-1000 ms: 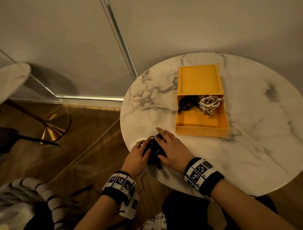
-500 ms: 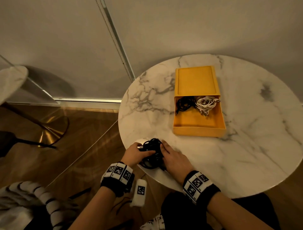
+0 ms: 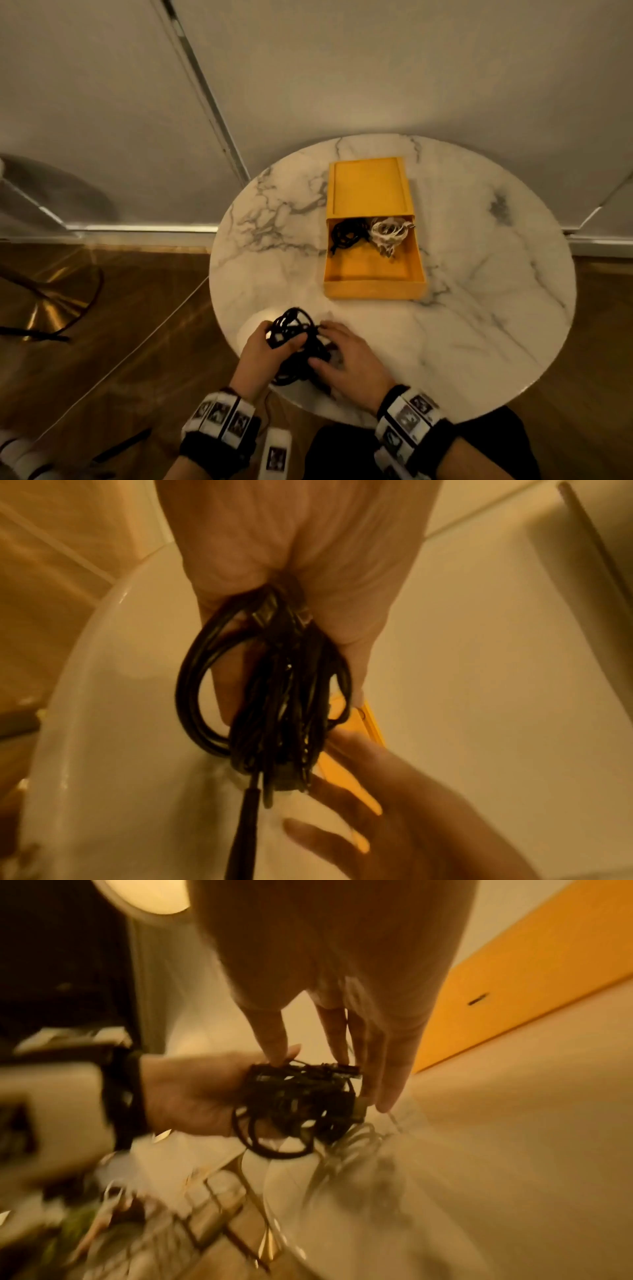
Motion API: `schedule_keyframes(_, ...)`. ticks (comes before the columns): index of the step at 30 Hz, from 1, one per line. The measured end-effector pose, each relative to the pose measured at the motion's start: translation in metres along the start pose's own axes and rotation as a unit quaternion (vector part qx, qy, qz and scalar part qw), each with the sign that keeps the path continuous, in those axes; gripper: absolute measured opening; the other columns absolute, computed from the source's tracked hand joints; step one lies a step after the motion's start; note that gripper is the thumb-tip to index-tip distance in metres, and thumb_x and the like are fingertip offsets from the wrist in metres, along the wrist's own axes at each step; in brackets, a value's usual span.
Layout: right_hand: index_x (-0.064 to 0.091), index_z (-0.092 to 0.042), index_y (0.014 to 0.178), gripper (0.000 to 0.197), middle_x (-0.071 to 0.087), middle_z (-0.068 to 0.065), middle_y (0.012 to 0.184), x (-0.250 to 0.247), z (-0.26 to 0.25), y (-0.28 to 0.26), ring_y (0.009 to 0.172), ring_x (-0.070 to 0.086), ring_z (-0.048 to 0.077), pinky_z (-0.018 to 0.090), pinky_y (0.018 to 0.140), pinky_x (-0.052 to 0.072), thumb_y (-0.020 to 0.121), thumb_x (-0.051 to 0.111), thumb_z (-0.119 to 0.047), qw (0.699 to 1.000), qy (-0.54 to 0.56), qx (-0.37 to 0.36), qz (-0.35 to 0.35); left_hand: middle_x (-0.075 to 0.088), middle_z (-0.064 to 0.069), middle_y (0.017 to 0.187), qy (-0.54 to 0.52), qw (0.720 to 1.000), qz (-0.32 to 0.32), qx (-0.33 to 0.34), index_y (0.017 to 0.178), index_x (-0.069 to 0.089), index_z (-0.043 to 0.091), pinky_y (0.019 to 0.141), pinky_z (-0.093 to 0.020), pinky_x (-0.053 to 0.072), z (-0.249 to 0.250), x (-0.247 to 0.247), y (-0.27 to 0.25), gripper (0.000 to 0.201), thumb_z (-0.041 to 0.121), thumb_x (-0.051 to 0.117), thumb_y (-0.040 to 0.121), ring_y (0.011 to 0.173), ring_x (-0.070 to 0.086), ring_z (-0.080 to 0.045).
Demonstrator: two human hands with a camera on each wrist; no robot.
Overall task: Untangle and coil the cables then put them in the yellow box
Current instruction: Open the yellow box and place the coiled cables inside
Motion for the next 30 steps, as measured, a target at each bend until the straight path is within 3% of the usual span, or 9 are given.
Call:
schedule_keyframes(3, 0.062, -0.021, 0.116, 0.051, 0.053, -0.012, 0.123, -0.031, 0.004, -0.007, 0.105, 0.059, 0.008, 0.034, 0.091, 0.052, 0.08, 0.058, -0.057, 0.992, 0.104, 0.006, 0.065, 0.071, -0.005, 0.091, -0.042, 0.999, -0.011, 0.031, 0.1, 0.058, 0.01, 0.059, -0.019, 0.054, 0.022, 0.01, -0.008, 0.027, 0.021, 0.074, 0.081, 0.072, 0.071, -0.01)
schedule_keyframes(6, 0.058, -0.024, 0.104, 0.027, 0.059, -0.006, 0.111, -0.057, 0.012, -0.01, 0.096, 0.064, 0.009, 0.037, 0.081, 0.057, 0.085, 0.068, -0.039, 0.973, 0.203, 0.03, 0.107, 0.074, -0.008, 0.088, -0.114, 0.992, -0.033, 0.05, 0.102, 0.06, 0.007, 0.063, -0.024, 0.057, 0.049, 0.023, -0.014, 0.023, 0.018, 0.069, 0.084, 0.076, 0.073, -0.017)
schedule_keyframes(9, 0.049, -0.02, 0.105, 0.033, 0.061, 0.005, 0.117, -0.071, 0.024, -0.004, 0.096, 0.068, 0.021, 0.049, 0.079, 0.058, 0.085, 0.067, -0.04, 0.929, 0.347, 0.098, 0.086, 0.075, -0.006, 0.093, -0.165, 0.981, -0.059, 0.079, 0.106, 0.063, 0.007, 0.075, -0.03, 0.059, 0.083, 0.036, -0.014, 0.028, 0.021, 0.068, 0.082, 0.086, 0.073, -0.022)
schedule_keyframes(13, 0.054, -0.019, 0.116, 0.054, 0.068, 0.007, 0.114, -0.099, 0.019, 0.005, 0.097, 0.069, 0.031, 0.04, 0.058, 0.058, 0.078, 0.059, -0.057, 0.891, 0.43, 0.148, 0.02, 0.074, -0.01, 0.098, -0.206, 0.969, -0.087, 0.109, 0.107, 0.064, 0.007, 0.078, -0.029, 0.057, 0.13, 0.055, 0.005, 0.027, 0.019, 0.067, 0.082, 0.09, 0.072, -0.022)
schedule_keyframes(17, 0.054, -0.022, 0.122, 0.055, 0.07, 0.008, 0.111, -0.151, 0.007, 0.026, 0.09, 0.071, 0.031, 0.038, 0.054, 0.057, 0.081, 0.059, -0.058, 0.918, 0.375, 0.125, 0.031, 0.072, -0.007, 0.101, -0.253, 0.956, -0.109, 0.099, 0.111, 0.062, 0.008, 0.074, -0.025, 0.056, 0.161, 0.075, 0.043, 0.022, 0.013, 0.062, 0.09, 0.092, 0.071, -0.019)
schedule_keyframes(21, 0.053, -0.015, 0.123, 0.041, 0.07, 0.014, 0.102, -0.185, 0.008, 0.055, 0.082, 0.07, 0.035, 0.046, 0.069, 0.059, 0.086, 0.069, -0.027, 0.94, 0.315, 0.111, 0.075, 0.065, -0.016, 0.118, -0.265, 0.958, -0.096, 0.055, 0.119, 0.055, 0.01, 0.08, -0.04, 0.057, 0.165, 0.092, 0.089, 0.029, 0.022, 0.061, 0.093, 0.103, 0.066, -0.03)
schedule_keyframes(25, 0.061, -0.012, 0.111, 0.023, 0.069, 0.014, 0.097, -0.195, 0.016, 0.082, 0.089, 0.067, 0.042, 0.048, 0.077, 0.056, 0.089, 0.065, -0.011, 0.951, 0.287, 0.082, 0.08, 0.06, -0.014, 0.125, -0.131, 0.985, -0.052, 0.096, 0.128, 0.049, 0.021, 0.065, -0.04, 0.059, 0.163, 0.097, 0.123, 0.036, 0.032, 0.058, 0.095, 0.095, 0.067, -0.031)
schedule_keyframes(27, 0.06, -0.014, 0.107, 0.021, 0.067, 0.006, 0.096, -0.196, 0.025, 0.094, 0.095, 0.066, 0.037, 0.045, 0.084, 0.055, 0.088, 0.066, -0.008, 0.965, 0.239, 0.073, 0.079, 0.059, -0.009, 0.127, -0.004, 0.988, -0.026, 0.149, 0.137, 0.043, 0.025, 0.08, -0.041, 0.057, 0.165, 0.096, 0.13, 0.043, 0.035, 0.054, 0.096, 0.102, 0.065, -0.027)
schedule_keyframes(30, 0.056, -0.008, 0.122, 0.038, 0.058, -0.002, 0.105, -0.194, 0.039, 0.105, 0.102, 0.059, 0.021, 0.021, 0.08, 0.05, 0.086, 0.068, -0.007, 0.987, 0.118, 0.087, 0.071, 0.053, -0.01, 0.131, 0.143, 0.964, -0.028, 0.222, 0.14, 0.043, 0.018, 0.101, -0.038, 0.044, 0.164, 0.104, 0.129, 0.046, 0.027, 0.053, 0.096, 0.117, 0.054, -0.027)
Point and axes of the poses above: each hand's wrist, its own y-axis towards the middle knuckle, its own x-axis out of the palm, z = x × y, the point moved 9 cm from there along y, towards the middle knuckle
